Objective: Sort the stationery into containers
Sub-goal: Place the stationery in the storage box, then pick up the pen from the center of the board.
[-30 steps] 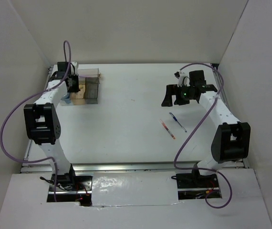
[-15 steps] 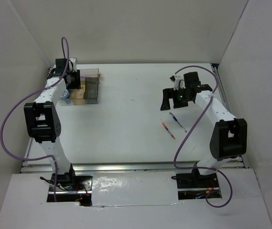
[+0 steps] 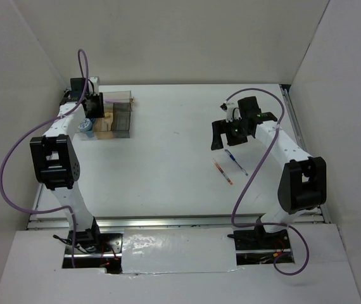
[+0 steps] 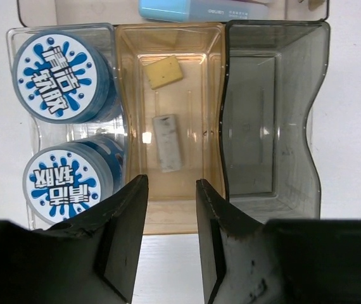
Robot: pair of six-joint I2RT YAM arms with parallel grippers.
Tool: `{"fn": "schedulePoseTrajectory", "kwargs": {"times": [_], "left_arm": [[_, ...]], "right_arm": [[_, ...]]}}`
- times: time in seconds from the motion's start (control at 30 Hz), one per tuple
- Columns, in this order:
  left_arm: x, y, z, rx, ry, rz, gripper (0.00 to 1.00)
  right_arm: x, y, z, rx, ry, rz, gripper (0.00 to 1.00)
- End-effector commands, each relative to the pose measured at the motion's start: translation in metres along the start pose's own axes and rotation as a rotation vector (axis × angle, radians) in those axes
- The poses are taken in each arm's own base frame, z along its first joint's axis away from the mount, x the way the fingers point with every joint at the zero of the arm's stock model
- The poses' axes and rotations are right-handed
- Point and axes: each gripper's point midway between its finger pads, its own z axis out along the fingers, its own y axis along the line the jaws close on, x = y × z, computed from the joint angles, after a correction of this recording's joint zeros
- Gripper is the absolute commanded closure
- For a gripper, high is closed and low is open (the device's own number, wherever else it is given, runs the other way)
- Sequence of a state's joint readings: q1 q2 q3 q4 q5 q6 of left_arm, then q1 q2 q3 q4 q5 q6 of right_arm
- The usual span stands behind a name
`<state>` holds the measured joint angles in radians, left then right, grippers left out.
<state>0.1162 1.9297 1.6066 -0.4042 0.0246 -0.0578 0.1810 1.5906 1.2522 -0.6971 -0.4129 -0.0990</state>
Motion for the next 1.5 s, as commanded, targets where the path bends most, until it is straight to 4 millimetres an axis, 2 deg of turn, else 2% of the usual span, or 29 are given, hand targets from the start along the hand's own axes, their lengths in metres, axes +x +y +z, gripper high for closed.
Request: {"fn": "schedulePoseTrajectory", "kwargs": {"times": [0.0,0.1,0.17,0.2,0.23,0.27,0.3,0.37,0.4,0.43,0.47,0.5,0.57,0.7,0.77,0.9,0.97,1.03,1.07,1.27,1.43,1.47], "left_arm": [[-0.021,-0.003,-0.013,0.040,-0.062,-0.024,0.52],[-0.025,-0.006,-0.024,0.064,-0.093,-0.055,0.48],[-0.029,-0.007,-0.039,0.079,-0.129,-0.072,0.43],[-0.037,-0.012,-0.055,0.104,-0.168,-0.068,0.42],[-0.030,-0.012,-0.058,0.112,-0.163,-0.074,0.41],[-0.033,-0.010,-0.065,0.116,-0.185,-0.081,0.30],[-0.039,-0.012,-0.081,0.124,-0.221,-0.077,0.28],[-0.028,-0.016,-0.089,0.157,-0.216,-0.083,0.23],[-0.033,-0.018,-0.105,0.161,-0.249,-0.080,0.22],[-0.022,-0.021,-0.106,0.178,-0.230,-0.084,0.21],[-0.023,-0.023,-0.118,0.185,-0.251,-0.080,0.21],[-0.011,-0.025,-0.118,0.194,-0.229,-0.082,0.21],[-0.010,-0.029,-0.134,0.205,-0.251,-0.073,0.21],[0.002,-0.033,-0.148,0.217,-0.262,-0.065,0.21],[0.001,-0.036,-0.158,0.229,-0.287,-0.058,0.21],[0.009,-0.040,-0.165,0.243,-0.301,-0.057,0.21],[0.003,-0.043,-0.177,0.255,-0.352,-0.056,0.21],[0.008,-0.045,-0.180,0.262,-0.375,-0.062,0.21],[0.001,-0.046,-0.189,0.266,-0.426,-0.053,0.22],[0.007,-0.054,-0.194,0.310,-0.443,-0.061,0.21],[0.016,-0.068,-0.197,0.381,-0.445,-0.077,0.23],[0.021,-0.071,-0.197,0.395,-0.444,-0.081,0.23]], "right_arm": [[0.003,0.002,-0.004,0.006,0.016,-0.018,0.01],[0.016,0.006,-0.001,-0.001,0.053,-0.021,0.05],[0.025,0.005,0.001,0.017,0.072,-0.031,0.08],[0.028,0.009,0.002,0.020,0.081,-0.047,0.09],[0.033,0.009,0.004,0.029,0.093,-0.052,0.12],[0.037,0.011,0.005,0.035,0.101,-0.061,0.13],[0.040,0.010,0.005,0.052,0.111,-0.069,0.14],[0.051,0.013,0.010,0.061,0.146,-0.090,0.19],[0.053,0.014,0.012,0.067,0.158,-0.096,0.20],[0.060,0.015,0.016,0.079,0.186,-0.106,0.24],[0.062,0.014,0.018,0.087,0.197,-0.111,0.26],[0.066,0.013,0.020,0.096,0.213,-0.112,0.28],[0.074,0.013,0.026,0.107,0.248,-0.115,0.35],[0.085,0.008,0.035,0.143,0.295,-0.124,0.37],[0.087,0.001,0.041,0.180,0.313,-0.125,0.38],[0.094,-0.008,0.048,0.215,0.358,-0.113,0.44],[0.100,-0.011,0.051,0.219,0.384,-0.107,0.48],[0.105,-0.012,0.053,0.222,0.401,-0.105,0.51],[0.108,-0.014,0.055,0.224,0.411,-0.105,0.52],[0.127,-0.021,0.062,0.232,0.480,-0.110,0.59],[0.117,-0.021,0.066,0.235,0.464,-0.125,0.73],[0.115,-0.020,0.067,0.229,0.466,-0.125,0.79]]}}
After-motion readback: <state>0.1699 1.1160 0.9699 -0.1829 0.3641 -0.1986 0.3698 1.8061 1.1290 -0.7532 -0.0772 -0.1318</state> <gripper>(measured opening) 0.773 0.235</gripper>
